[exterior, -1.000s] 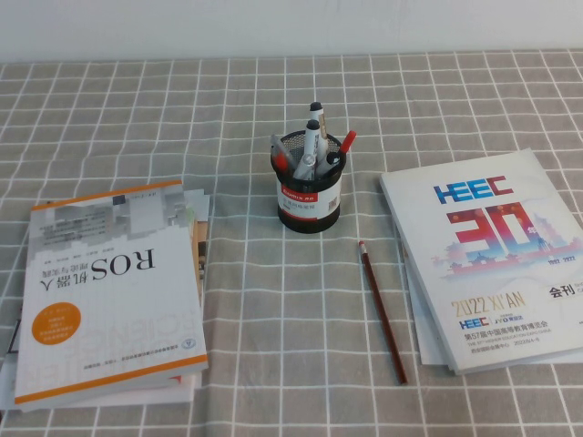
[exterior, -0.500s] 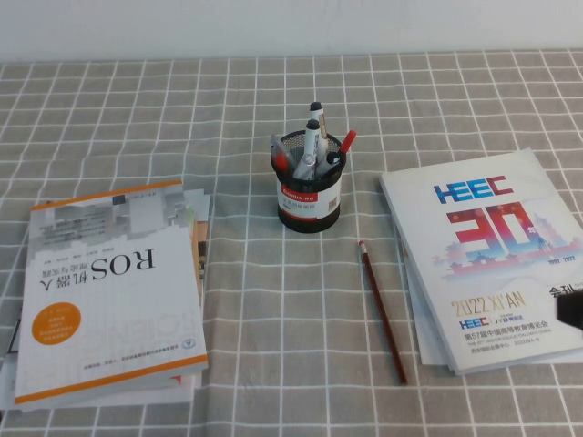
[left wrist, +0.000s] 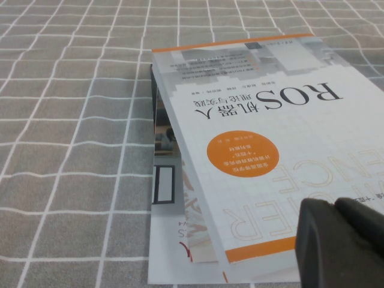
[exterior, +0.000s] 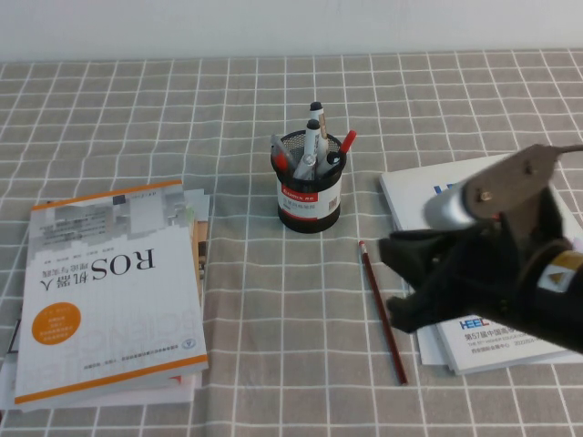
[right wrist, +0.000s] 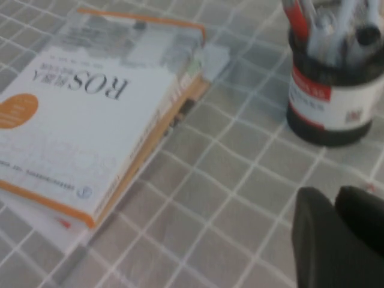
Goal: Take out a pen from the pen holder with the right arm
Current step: 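Take a marker out of the pen holder and lay it on the table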
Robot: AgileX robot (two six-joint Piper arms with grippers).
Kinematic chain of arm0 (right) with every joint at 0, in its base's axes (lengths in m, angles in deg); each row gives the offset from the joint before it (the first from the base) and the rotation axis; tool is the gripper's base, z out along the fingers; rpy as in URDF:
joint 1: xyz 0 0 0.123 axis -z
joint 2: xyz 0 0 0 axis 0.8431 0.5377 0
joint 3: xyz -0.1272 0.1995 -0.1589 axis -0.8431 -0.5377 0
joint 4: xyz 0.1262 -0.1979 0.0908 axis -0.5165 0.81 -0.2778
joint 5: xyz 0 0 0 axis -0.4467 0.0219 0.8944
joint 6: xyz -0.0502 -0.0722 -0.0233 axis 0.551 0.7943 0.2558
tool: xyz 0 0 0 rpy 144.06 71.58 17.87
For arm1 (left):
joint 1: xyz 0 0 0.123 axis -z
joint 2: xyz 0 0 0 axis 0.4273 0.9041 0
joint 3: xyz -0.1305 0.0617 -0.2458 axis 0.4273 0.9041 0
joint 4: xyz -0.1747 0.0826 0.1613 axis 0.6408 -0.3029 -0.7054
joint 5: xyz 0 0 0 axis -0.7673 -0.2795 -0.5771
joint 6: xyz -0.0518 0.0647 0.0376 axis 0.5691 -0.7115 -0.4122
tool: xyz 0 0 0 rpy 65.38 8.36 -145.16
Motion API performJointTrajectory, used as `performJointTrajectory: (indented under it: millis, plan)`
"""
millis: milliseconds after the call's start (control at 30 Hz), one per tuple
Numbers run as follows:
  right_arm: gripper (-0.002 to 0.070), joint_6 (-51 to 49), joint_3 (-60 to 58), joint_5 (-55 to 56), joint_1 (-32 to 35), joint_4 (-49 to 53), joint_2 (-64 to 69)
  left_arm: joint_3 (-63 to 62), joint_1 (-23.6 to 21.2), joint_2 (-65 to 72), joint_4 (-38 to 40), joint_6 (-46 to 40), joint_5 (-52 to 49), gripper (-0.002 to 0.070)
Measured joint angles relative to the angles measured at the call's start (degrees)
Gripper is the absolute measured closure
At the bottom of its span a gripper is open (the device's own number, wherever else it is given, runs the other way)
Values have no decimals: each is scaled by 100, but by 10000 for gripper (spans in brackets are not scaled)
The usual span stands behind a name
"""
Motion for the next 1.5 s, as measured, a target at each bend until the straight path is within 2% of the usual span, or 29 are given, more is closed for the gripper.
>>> performJointTrajectory:
  millis: [133, 300, 367, 533, 633, 800, 1133, 1500]
  plan:
    - [548, 132, 0, 1141, -393, 49, 459, 0, 0, 0, 0, 0, 0, 678]
    - [309, -162, 0, 2453, -450, 567, 1034, 0, 0, 0, 0, 0, 0, 678]
    - [272, -580, 0, 3034, -450, 947, 1277, 0, 0, 0, 0, 0, 0, 678]
    - [254, -1309, 4, 4691, -450, 1755, 2079, 0, 0, 0, 0, 0, 0, 678]
    - [253, -1405, 13, 5629, -450, 1837, 2613, 0, 0, 0, 0, 0, 0, 678]
    - [253, -1431, 40, 6479, -450, 1874, 3321, 0, 0, 0, 0, 0, 0, 678]
    - [253, -1453, 543, 6659, -450, 1882, 4015, 0, 0, 0, 0, 0, 0, 678]
    - [251, -1185, 1249, 6277, -450, 1583, 4479, 0, 0, 0, 0, 0, 0, 678]
